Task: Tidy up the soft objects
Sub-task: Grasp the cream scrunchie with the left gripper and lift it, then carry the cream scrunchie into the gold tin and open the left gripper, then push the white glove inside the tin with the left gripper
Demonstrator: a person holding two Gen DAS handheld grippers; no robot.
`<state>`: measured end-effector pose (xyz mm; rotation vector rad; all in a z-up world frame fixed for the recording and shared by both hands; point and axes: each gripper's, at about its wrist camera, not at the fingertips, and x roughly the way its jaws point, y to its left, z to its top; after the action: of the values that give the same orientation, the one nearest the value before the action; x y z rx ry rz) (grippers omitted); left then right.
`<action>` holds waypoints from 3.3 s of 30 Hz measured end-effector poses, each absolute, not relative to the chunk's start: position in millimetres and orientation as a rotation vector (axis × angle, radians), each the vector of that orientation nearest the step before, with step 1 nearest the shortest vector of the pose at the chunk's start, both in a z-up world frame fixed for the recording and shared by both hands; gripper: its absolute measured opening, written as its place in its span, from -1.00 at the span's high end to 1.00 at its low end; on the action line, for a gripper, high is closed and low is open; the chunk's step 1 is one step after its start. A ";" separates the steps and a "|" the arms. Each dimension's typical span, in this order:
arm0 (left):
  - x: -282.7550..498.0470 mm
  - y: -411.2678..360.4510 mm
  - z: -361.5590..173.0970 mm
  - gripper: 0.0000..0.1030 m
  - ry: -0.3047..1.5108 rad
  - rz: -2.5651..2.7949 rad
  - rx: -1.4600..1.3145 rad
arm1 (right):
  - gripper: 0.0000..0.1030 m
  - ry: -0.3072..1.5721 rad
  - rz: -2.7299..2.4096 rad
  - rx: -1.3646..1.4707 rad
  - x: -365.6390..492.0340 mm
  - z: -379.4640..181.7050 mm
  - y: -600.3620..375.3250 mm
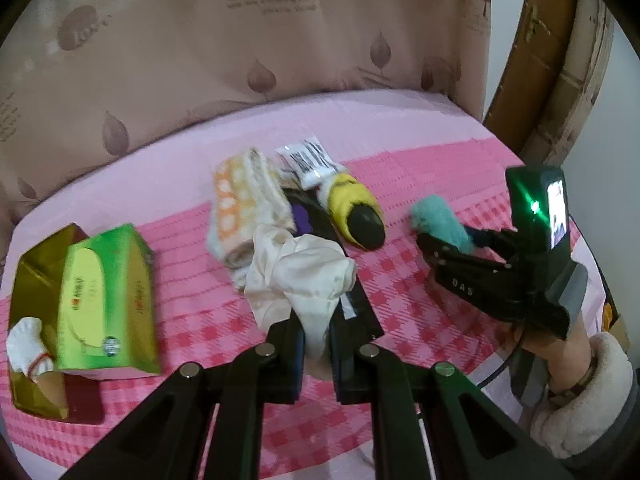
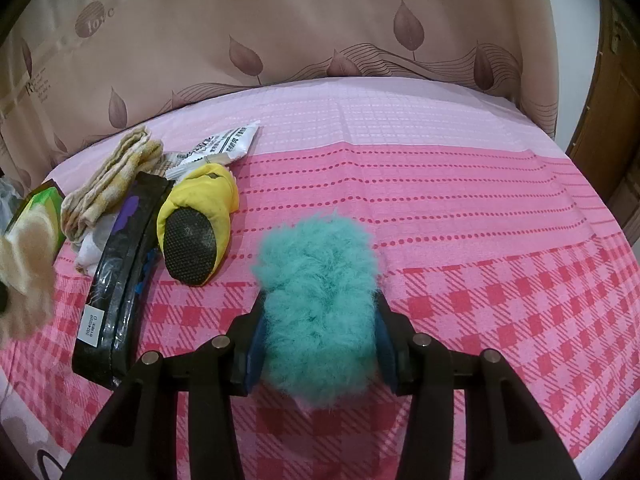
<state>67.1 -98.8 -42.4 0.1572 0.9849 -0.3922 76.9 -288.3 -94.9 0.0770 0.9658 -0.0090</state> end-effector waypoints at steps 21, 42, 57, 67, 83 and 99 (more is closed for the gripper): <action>106.1 60.6 -9.6 0.81 0.912 0.000 0.118 | 0.13 0.968 -0.014 0.067 77.1 -95.6 -288.0; 158.2 179.9 -40.5 0.80 1.001 0.232 0.074 | 0.11 0.969 -0.017 0.063 77.5 -95.8 -286.9; 188.4 195.0 -66.3 0.57 1.068 0.270 0.092 | 0.08 0.970 -0.018 0.062 77.7 -95.9 -286.3; 180.6 200.1 -67.5 0.26 1.072 0.293 0.057 | 0.05 0.971 -0.018 0.055 78.3 -96.5 -285.1; 94.5 187.5 -45.4 0.24 0.983 0.268 0.011 | 0.05 0.974 -0.024 0.038 79.2 -97.3 -283.2; 45.6 205.9 -57.7 0.23 0.948 0.323 0.037 | 0.14 0.974 -0.042 -0.019 80.1 -97.1 -278.6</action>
<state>45.6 205.9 -57.7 0.0371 0.9485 0.3231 80.1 -278.6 -97.1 -0.0189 0.9743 -0.0425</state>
